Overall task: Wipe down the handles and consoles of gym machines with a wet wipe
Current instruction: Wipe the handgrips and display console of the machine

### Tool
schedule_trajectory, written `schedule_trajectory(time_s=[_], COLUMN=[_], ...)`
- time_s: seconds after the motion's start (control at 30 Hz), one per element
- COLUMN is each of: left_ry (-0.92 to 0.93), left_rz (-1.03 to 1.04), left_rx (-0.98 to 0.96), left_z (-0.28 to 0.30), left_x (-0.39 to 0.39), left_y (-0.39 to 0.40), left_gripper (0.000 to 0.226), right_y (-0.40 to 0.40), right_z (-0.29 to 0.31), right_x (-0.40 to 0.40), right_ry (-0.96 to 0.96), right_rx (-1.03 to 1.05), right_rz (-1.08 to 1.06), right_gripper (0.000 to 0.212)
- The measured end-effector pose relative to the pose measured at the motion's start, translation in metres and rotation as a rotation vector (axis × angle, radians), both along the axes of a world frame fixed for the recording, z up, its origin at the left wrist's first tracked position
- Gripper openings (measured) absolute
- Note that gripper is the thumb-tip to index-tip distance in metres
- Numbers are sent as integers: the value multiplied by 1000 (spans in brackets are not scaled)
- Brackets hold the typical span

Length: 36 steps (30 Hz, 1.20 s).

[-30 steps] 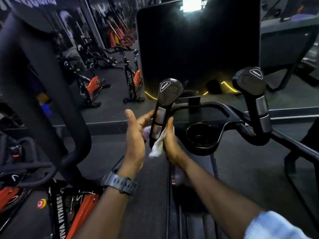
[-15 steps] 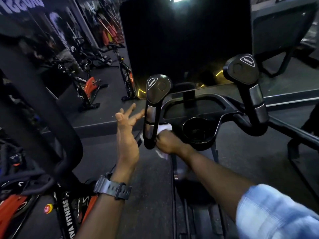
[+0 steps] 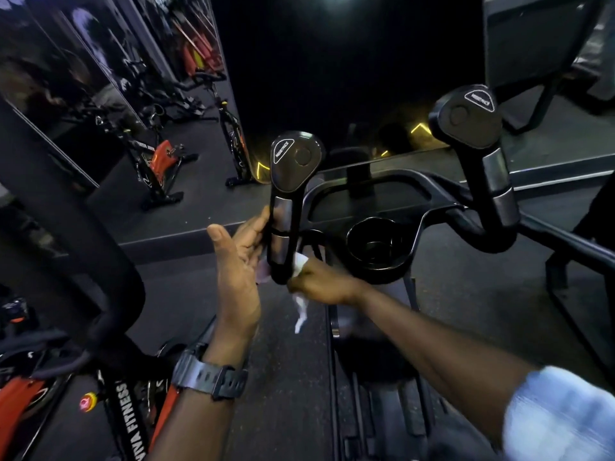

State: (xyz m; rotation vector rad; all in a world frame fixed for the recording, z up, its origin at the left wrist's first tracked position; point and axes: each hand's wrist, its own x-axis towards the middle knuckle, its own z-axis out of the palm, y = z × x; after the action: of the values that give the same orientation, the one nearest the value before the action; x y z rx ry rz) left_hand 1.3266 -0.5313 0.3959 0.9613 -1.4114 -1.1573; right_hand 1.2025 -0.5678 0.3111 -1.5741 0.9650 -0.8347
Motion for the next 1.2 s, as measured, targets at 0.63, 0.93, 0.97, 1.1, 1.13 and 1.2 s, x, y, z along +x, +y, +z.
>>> schedule_trajectory(time_s=[0.63,0.93,0.97,1.1,1.13,1.2], left_ry=[-16,50,19,-24,-20,-12], left_rz=[-61,-51,-49,-38,-37,-38], left_rx=[-4,75,61,55,64,79], left_z=[-2,-2,-2,-1,-2,-2], left_x=[2,0,1,5,5,5], left_y=[-3,4,4,5,6,7], left_gripper=[107,96,97,91,91,91], right_y=[-54,6,-2,-24,-23,-17], right_z=[-24,-9,-12,-3,0,-1], right_x=[58,73,68,64,68,80], right_ry=[-1498,-1555,-1574,-1581,-1529,-1487], right_rx=[894,892,950,1065,1056,1010], right_rz=[-758,-564,-580,-788,-833,-875], right_gripper=[42,36,39,48,43,37])
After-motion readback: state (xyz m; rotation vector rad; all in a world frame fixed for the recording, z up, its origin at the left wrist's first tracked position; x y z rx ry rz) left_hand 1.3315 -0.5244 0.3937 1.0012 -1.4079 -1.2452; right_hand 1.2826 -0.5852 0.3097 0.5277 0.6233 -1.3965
